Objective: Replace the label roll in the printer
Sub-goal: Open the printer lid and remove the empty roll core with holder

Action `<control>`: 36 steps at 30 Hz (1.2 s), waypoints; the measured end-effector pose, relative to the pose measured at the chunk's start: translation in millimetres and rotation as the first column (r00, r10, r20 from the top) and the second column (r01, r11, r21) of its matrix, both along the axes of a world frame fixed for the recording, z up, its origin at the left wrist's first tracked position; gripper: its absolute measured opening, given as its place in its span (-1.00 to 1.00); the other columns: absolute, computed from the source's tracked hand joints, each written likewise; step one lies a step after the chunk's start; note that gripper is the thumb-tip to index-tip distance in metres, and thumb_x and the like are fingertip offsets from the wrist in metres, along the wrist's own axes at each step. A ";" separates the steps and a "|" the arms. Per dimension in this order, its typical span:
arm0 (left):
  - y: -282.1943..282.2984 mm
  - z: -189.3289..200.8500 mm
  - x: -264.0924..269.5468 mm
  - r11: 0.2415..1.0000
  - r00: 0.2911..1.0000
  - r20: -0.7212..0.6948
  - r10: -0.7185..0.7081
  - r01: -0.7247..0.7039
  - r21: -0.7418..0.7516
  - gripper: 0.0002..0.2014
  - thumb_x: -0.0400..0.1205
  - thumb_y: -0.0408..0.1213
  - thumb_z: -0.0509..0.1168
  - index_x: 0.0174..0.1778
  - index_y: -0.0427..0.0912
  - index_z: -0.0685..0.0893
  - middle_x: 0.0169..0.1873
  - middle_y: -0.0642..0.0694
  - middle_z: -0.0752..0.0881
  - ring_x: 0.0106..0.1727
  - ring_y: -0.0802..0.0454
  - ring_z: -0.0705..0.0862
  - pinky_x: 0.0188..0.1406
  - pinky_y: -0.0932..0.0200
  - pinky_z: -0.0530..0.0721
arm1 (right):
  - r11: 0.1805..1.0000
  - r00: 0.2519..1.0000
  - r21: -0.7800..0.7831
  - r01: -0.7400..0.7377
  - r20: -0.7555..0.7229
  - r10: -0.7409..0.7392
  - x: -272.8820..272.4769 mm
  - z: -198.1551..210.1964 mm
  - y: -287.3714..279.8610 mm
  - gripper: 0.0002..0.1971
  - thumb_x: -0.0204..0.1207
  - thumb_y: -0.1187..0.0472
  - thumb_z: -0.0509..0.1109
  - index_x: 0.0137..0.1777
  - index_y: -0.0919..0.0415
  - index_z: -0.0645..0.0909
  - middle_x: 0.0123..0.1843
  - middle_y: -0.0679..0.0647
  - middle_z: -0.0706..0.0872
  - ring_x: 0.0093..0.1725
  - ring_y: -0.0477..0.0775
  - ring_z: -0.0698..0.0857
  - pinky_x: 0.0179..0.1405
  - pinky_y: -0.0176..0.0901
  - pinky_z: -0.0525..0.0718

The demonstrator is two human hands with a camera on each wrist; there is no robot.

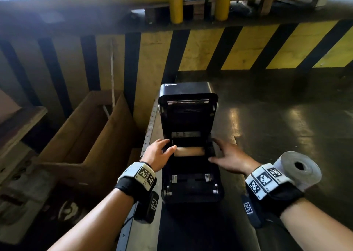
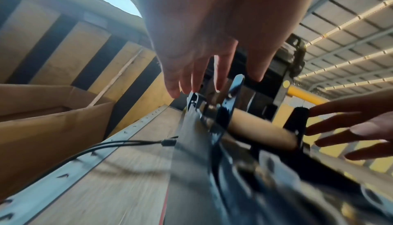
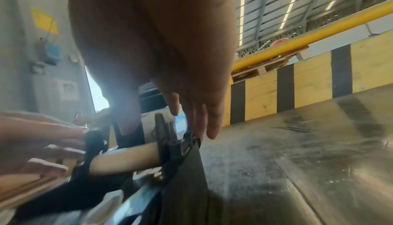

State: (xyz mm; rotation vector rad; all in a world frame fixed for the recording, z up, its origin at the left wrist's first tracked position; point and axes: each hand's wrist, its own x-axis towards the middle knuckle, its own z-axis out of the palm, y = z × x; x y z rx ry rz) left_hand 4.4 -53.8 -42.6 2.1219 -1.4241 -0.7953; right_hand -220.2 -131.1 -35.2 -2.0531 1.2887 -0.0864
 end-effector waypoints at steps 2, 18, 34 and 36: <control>0.2 -10.2 -3.4 0.998 0.997 0.049 -0.064 0.062 0.027 -0.58 0.64 -0.11 0.23 0.39 -0.19 0.55 0.34 -0.18 0.57 0.33 -0.14 0.59 0.25 0.17 0.49 | 0.997 0.996 0.021 -0.080 -0.043 0.081 7.3 -9.5 8.2 -0.21 0.46 0.12 0.40 0.62 0.07 0.07 0.57 0.20 0.40 0.50 0.23 0.44 0.43 -0.13 0.41; 18.2 25.5 -30.3 0.944 0.995 -0.083 0.051 -0.075 -0.321 -0.64 0.65 -0.38 0.13 0.37 -0.26 0.53 0.20 -0.28 0.66 0.24 -0.20 0.60 0.17 0.19 0.45 | 0.921 0.952 -0.357 0.154 0.303 -0.042 11.5 38.6 44.3 -0.42 0.53 0.45 0.18 0.56 0.16 0.30 0.57 0.11 0.40 0.54 0.07 0.39 0.30 -0.79 0.04; 30.3 59.9 -115.7 0.899 0.867 -0.375 -0.328 0.164 -0.407 -0.48 0.48 -0.03 0.39 0.27 -0.28 0.59 -0.21 -0.12 0.71 -0.17 -0.04 0.73 0.09 -0.20 0.75 | 0.748 0.740 -0.393 0.536 0.645 -0.192 -117.2 85.5 100.3 -0.65 0.54 0.38 0.32 0.22 -0.01 0.63 0.03 -0.21 0.68 -0.03 -0.48 0.58 -0.03 -0.80 0.40; 34.4 55.1 -128.9 0.888 0.848 -0.396 -0.353 0.171 -0.426 -0.70 0.56 -0.27 0.37 0.19 -0.27 0.64 -0.24 -0.04 0.70 -0.18 0.03 0.69 0.04 -0.08 0.73 | 0.779 0.693 -0.318 0.540 0.693 -0.197 -131.0 77.0 95.6 -0.67 0.55 0.33 0.32 0.14 -0.15 0.62 -0.02 -0.26 0.70 -0.07 -0.48 0.64 0.00 -0.67 0.51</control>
